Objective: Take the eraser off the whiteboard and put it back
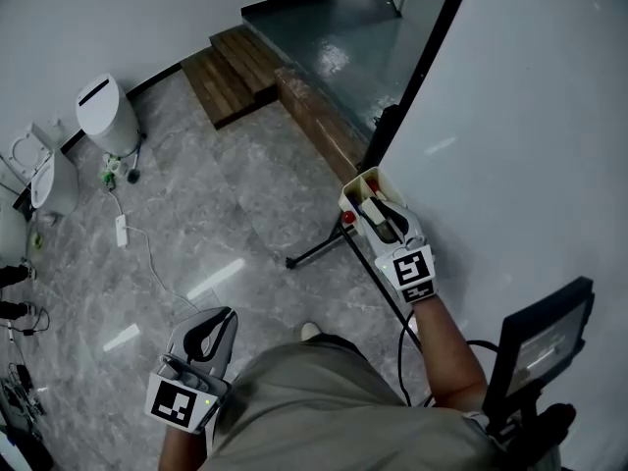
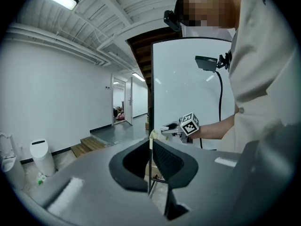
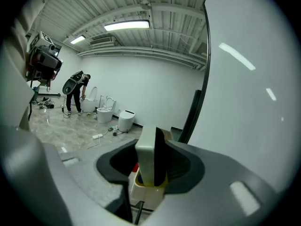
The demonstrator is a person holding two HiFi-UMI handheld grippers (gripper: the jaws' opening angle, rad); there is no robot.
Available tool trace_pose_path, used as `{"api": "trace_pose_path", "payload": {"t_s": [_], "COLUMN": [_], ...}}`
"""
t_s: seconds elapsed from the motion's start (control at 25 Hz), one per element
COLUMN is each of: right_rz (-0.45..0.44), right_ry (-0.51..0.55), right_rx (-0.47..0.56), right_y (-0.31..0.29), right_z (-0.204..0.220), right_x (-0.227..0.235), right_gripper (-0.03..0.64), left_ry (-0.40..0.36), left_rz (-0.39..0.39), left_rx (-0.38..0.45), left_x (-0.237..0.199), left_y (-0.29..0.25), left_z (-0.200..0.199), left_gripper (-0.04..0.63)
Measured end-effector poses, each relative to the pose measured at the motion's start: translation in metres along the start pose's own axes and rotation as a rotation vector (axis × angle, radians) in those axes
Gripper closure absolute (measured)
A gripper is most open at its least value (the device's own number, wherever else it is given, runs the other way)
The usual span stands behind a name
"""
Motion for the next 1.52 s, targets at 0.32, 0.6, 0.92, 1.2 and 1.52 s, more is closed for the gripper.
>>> {"api": "trace_pose_path", "payload": {"t_s": [0.32, 0.6, 0.92, 1.2, 1.52], "right_rz": [-0.025, -0.017, 0.005, 0.025, 0.062], "right_ry": [-0.038, -0.018, -0.007, 0.006, 0.039], "right_rx": [-0.026, -0.037, -0.042, -0.059, -0.053], "right_y": [-0.015, -0.02, -0.022, -0.02, -0.013], "right_z": [0.025, 0.039, 0.043, 0.04, 0.029], "right_x": [0.009, 0.009, 0.007, 0.004, 0.004], "right_gripper": [0.457, 0.457, 0.457, 0.442, 0.425], "left_ry": [0.003, 0.004, 0.006, 0.007, 0.002], "left_rz": [-0.002, 0.005, 0.007, -0.001, -0.009], "left_rx": [-0.03, -0.038, -0.038, -0.027, -0.021], "left_x": [-0.003, -0.003, -0.004, -0.004, -0.002], "left_y": [-0.02, -0.029, -0.022, -0.004, 0.017], "left_z": [-0.007, -0.002, 0.0, -0.001, 0.003], "left_gripper": [0.569, 0.569, 0.569, 0.569, 0.569]}}
Point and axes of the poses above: the fingertips, and each gripper's own axes: y backward along the fingers, x to its right, z out of its underside, the point moved 9 cm from there along y, backward along the fingers, and after that the axes turned 6 degrees about x, right-handed, at the moved point
